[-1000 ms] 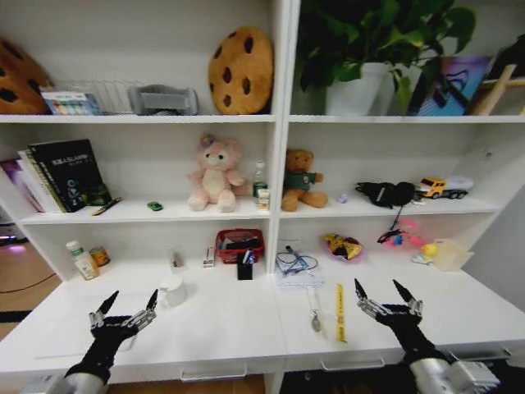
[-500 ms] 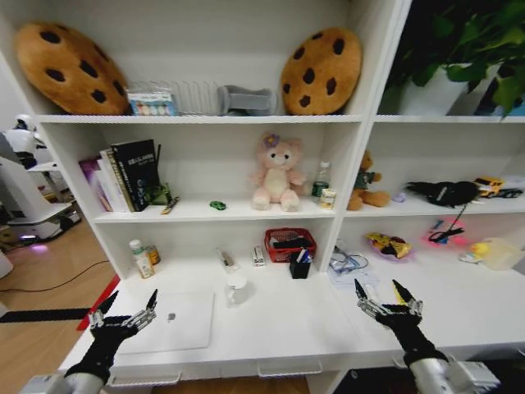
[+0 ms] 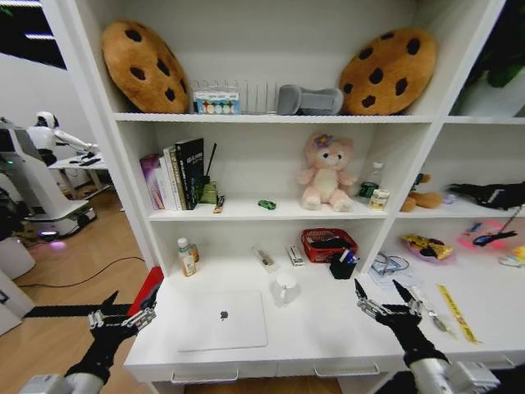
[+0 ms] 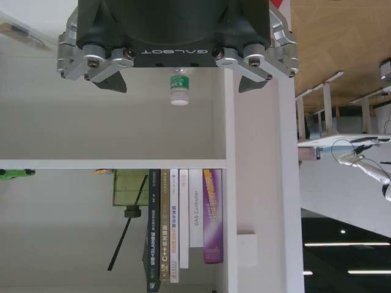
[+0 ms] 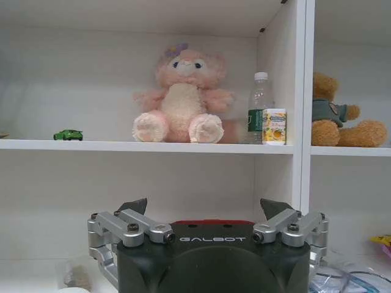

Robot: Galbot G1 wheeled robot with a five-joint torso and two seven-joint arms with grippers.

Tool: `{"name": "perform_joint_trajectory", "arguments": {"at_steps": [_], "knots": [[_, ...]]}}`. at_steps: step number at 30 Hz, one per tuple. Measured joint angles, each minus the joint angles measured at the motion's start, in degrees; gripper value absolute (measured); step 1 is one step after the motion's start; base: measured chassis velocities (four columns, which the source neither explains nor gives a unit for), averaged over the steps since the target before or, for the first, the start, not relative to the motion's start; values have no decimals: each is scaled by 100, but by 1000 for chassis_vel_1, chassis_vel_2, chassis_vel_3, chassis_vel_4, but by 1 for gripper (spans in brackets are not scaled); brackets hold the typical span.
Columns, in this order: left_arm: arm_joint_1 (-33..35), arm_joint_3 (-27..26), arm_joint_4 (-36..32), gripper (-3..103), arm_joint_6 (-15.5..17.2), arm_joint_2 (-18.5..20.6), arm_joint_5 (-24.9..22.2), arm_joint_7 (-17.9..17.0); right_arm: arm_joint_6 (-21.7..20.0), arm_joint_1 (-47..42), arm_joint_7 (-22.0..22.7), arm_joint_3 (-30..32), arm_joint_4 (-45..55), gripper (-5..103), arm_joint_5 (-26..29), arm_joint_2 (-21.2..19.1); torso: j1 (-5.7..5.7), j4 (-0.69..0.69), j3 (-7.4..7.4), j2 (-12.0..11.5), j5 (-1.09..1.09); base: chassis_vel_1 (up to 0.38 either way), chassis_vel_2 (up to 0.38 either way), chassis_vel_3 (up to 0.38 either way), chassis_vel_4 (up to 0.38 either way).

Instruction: Organize the objects on the table.

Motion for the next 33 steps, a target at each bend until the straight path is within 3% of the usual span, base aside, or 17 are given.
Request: {"name": "perform_joint_trajectory", "arguments": {"at_steps": [15,33], "knots": [[0,-1,-1,100,0,1,0,4,0,1,1,0,0,100,0,1,2,-1,0,0,-5,26,-54,-31,68],[0,-1,-1,100,0,1,0,8,0,0,2,0,-1,100,0,1,1,0,0,0,-4,241,-248,-250,256]]}}
